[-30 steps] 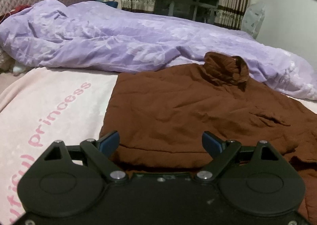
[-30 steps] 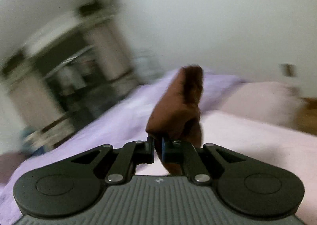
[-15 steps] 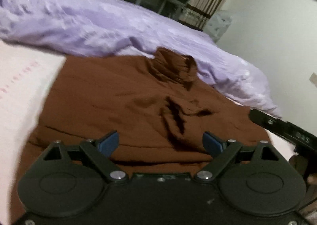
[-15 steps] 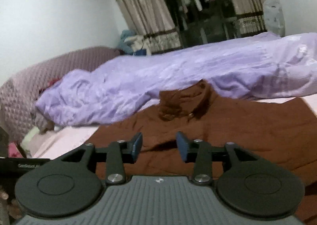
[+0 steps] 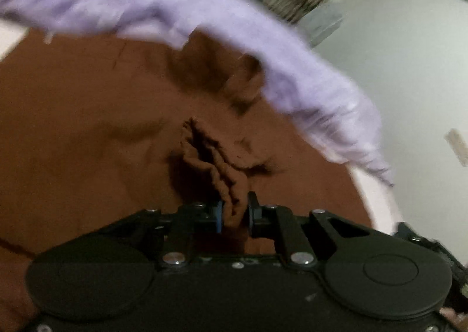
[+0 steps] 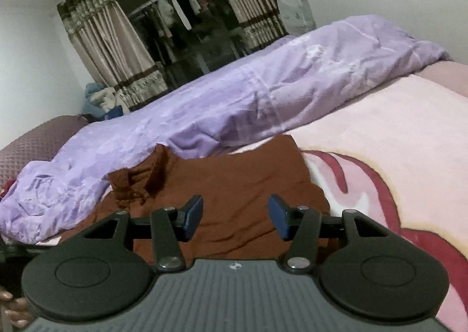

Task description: Fold large clothes

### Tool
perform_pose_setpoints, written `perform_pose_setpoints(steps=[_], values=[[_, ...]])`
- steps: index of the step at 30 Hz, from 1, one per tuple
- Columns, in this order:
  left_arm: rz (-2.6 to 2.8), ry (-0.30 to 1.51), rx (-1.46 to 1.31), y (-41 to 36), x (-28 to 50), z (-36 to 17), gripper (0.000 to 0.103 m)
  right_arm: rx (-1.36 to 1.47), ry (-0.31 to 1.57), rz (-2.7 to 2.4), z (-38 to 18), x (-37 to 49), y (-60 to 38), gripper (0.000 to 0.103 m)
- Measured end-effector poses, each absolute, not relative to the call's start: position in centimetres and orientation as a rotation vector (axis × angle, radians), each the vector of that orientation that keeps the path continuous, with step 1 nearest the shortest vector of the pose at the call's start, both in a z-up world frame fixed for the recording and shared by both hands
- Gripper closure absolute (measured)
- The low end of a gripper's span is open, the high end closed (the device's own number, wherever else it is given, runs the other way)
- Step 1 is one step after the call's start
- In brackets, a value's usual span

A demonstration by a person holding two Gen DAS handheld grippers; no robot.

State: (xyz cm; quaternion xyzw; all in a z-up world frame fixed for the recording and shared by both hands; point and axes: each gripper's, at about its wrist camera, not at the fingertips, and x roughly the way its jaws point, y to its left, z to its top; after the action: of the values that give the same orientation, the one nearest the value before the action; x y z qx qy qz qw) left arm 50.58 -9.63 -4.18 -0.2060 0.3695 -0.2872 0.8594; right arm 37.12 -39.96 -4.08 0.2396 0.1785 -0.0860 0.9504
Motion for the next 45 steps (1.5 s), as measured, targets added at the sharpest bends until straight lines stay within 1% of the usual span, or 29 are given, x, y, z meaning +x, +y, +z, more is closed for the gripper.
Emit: perform_pose_setpoints(steps=[1,3,6,7,8,9,11,12,13,14,15,16,19,23,27,32,35,39,45], values=[[-0.609,0.736,-0.423,-9.1,50.0,-3.7,0.091,0.484,0.353,-0.165,-4.1,37.1,-39.8,0.041],[-0.571,0.723,-0.385,-8.7,49.4,-3.9,0.091,0.473,0.343,-0.152,-4.0,37.7,-39.5,0.041],[-0.482,0.803,-0.3,-9.4,49.8,-6.9,0.09,0.484,0.409,-0.183,-5.0,39.8,-39.8,0.041],[-0.472,0.82,-0.293,-9.6,50.0,-8.0,0.086,0.485,0.441,-0.199,-5.9,40.6,-39.8,0.041],[-0.471,0.815,-0.293,-9.6,50.1,-8.7,0.084,0.479,0.471,-0.216,-6.5,41.3,-39.9,0.043],[-0.473,0.806,-0.296,-9.5,50.1,-8.9,0.082,0.474,0.521,-0.244,-7.5,42.0,-40.0,0.05],[-0.479,0.81,-0.307,-9.3,50.1,-8.9,0.08,0.485,0.57,-0.253,-9.0,42.7,-40.5,0.056],[-0.478,0.815,-0.303,-9.2,50.3,-8.7,0.077,0.489,0.559,-0.242,-9.5,42.6,-40.7,0.056],[-0.472,0.813,-0.285,-9.0,50.0,-8.1,0.069,0.492,0.548,-0.234,-9.6,42.3,-40.8,0.056],[-0.459,0.803,-0.257,-8.6,49.3,-7.3,0.065,0.498,0.548,-0.226,-9.4,42.1,-41.0,0.056],[-0.439,0.781,-0.209,-8.6,48.8,-6.2,0.058,0.485,0.55,-0.22,-8.9,42.1,-40.9,0.056],[-0.415,0.76,-0.165,-8.5,48.6,-5.3,0.059,0.461,0.55,-0.216,-8.3,42.0,-40.7,0.056],[-0.378,0.664,-0.045,-9.1,47.6,-2.5,0.058,0.37,0.502,-0.214,-5.9,42.0,-39.9,0.054],[-0.462,0.628,-0.025,-11.0,47.8,-0.8,0.058,0.294,0.44,-0.215,-3.7,43.3,-38.8,0.053],[-0.497,0.667,-0.015,-14.0,49.7,-2.4,0.058,0.278,0.468,-0.224,-4.0,45.8,-38.5,0.053],[-0.483,0.723,0.019,-16.3,51.9,-5.8,0.058,0.283,0.569,-0.283,-6.9,48.1,-39.8,0.054],[-0.481,0.713,0.063,-17.1,52.3,-7.2,0.058,0.337,0.609,-0.28,-9.0,48.6,-41.5,0.068],[-0.464,0.716,0.041,-17.1,53.0,-7.6,0.055,0.352,0.57,-0.254,-9.8,47.7,-42.1,0.071],[-0.461,0.708,0.038,-16.5,52.3,-5.6,0.055,0.4,0.567,-0.26,-8.2,46.3,-42.3,0.07]])
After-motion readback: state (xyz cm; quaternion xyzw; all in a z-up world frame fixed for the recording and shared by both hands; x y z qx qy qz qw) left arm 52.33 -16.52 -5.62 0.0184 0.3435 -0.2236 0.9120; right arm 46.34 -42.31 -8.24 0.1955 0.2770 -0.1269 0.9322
